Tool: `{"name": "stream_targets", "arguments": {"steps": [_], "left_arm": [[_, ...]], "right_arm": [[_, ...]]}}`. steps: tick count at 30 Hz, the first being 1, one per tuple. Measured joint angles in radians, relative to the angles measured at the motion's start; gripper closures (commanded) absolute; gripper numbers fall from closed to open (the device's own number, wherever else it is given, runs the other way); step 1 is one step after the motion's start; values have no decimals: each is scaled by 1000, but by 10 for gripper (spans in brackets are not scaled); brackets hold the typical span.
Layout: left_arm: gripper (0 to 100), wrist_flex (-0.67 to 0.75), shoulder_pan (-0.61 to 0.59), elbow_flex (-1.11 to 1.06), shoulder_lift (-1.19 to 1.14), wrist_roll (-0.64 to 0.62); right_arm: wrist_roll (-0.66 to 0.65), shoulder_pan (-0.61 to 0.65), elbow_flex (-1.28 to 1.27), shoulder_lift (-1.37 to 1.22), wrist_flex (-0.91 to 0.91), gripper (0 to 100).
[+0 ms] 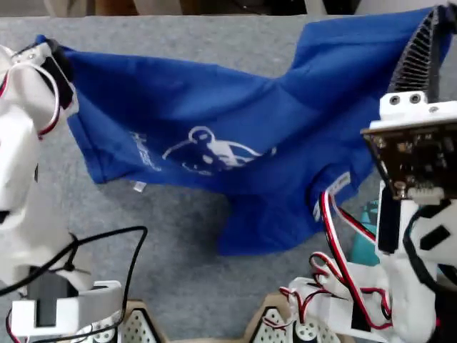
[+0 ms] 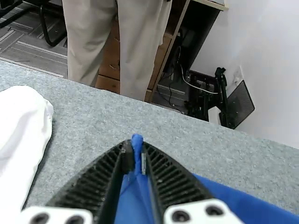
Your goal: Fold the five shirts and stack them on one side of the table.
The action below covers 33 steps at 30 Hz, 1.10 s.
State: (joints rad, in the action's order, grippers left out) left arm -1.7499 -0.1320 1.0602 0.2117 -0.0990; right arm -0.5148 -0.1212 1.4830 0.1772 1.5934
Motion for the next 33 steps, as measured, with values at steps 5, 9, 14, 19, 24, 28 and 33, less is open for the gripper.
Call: {"name": "stream_targets", "arguments": {"steps": [5, 9, 14, 19, 24, 28, 33], "left_arm": [[980, 0, 0, -23, 38, 0], [980, 0, 0, -23, 43, 25], [980, 0, 0, -29, 92, 29], [980, 0, 0, -29, 172, 29], [980, 0, 0, -31, 190, 35], [980, 3, 0, -101, 183, 35], [980, 61, 0, -207, 160, 35]], "right_arm": [[-3, 0, 2, 0, -14, 994], [-6, 0, 2, 11, -14, 994], [-48, 0, 2, 100, -14, 994], [-52, 2, 15, 150, -23, 994], [-52, 2, -31, 149, -35, 994], [-52, 2, -117, 118, -35, 994], [-52, 0, -181, 60, -35, 994]]}}
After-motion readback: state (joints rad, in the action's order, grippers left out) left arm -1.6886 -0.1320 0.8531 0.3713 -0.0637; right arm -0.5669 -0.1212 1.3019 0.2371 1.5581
